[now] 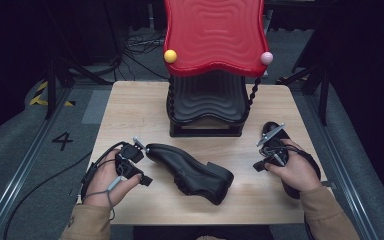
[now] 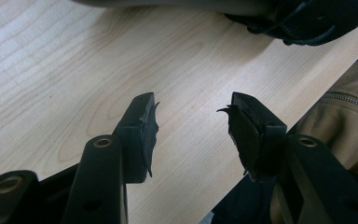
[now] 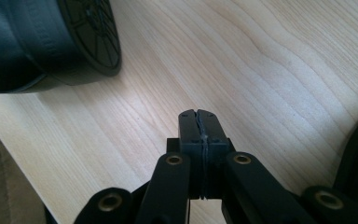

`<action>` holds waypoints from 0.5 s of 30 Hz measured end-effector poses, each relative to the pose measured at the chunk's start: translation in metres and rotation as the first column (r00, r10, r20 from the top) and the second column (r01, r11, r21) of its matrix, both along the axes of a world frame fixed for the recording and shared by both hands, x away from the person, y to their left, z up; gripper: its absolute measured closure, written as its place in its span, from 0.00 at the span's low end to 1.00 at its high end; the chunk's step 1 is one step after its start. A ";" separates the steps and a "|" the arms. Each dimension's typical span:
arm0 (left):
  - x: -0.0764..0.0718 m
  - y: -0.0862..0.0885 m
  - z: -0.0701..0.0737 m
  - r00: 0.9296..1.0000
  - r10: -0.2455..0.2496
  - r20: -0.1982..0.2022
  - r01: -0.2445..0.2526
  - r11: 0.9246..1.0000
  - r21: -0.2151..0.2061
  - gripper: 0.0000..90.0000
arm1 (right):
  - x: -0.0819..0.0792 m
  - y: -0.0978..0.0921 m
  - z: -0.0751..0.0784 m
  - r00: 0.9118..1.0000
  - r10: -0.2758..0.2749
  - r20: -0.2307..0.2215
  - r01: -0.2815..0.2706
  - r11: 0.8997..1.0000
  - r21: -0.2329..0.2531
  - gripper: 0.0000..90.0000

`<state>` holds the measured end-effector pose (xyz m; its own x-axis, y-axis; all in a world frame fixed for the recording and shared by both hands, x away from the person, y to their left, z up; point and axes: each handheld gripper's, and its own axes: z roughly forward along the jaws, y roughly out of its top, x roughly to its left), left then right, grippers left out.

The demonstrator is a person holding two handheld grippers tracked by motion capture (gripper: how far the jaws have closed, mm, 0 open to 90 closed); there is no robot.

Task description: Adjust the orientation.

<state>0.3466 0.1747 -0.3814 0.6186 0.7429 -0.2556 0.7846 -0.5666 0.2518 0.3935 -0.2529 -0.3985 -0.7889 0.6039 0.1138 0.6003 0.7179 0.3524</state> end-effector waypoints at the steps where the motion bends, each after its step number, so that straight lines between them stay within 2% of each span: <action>1: 0.000 -0.001 0.000 1.000 0.000 0.000 0.000 1.000 -0.001 0.57 | -0.001 0.000 0.001 1.000 -0.001 0.003 0.001 1.000 0.007 1.00; 7: 0.001 -0.003 0.001 1.000 -0.010 0.012 0.010 1.000 0.004 0.56 | -0.005 -0.001 0.009 1.000 0.004 0.028 -0.005 0.998 0.057 1.00; 12: 0.001 -0.008 0.003 0.999 -0.031 0.024 0.031 1.000 0.005 0.54 | -0.014 0.004 0.019 0.998 0.030 0.061 -0.037 0.993 0.108 1.00; 15: 0.000 -0.010 0.002 0.999 -0.047 0.019 0.047 0.999 0.007 0.54 | -0.018 0.009 0.025 0.996 0.052 0.068 -0.060 0.991 0.120 1.00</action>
